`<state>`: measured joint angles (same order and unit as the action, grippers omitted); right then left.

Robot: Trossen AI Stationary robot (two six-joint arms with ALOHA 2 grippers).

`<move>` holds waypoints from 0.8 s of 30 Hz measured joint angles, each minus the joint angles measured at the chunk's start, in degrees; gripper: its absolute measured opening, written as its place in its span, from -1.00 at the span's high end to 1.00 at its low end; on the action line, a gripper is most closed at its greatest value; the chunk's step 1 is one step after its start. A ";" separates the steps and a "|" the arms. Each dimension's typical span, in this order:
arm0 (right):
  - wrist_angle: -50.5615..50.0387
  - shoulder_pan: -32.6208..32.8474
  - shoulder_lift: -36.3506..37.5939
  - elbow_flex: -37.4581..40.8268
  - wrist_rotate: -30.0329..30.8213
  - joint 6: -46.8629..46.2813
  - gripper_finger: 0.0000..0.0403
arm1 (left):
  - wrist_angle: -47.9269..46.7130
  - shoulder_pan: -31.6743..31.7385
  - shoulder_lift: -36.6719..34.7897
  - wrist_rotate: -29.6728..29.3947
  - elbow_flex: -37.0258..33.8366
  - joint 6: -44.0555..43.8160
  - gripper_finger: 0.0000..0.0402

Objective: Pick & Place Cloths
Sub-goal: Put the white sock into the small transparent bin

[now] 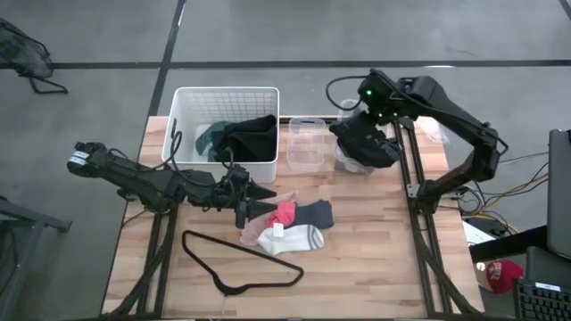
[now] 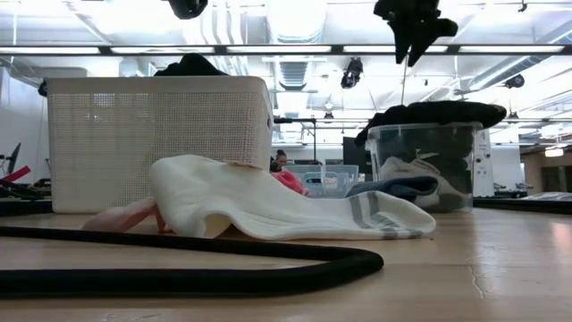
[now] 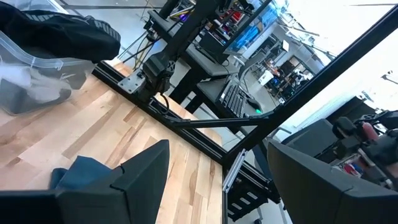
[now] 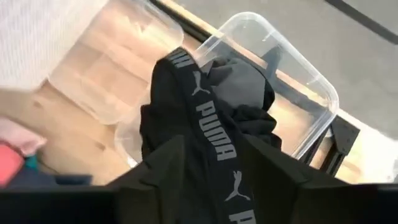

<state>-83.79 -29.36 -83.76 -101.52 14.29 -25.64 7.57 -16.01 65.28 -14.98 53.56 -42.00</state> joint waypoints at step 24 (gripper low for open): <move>23.33 32.88 -2.39 8.81 -10.22 3.86 -0.15 | -7.32 0.00 0.11 3.65 0.00 -1.88 -0.37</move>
<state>-60.46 3.51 -86.14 -92.70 4.06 -21.78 0.25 -16.01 65.39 -11.33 53.56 -43.88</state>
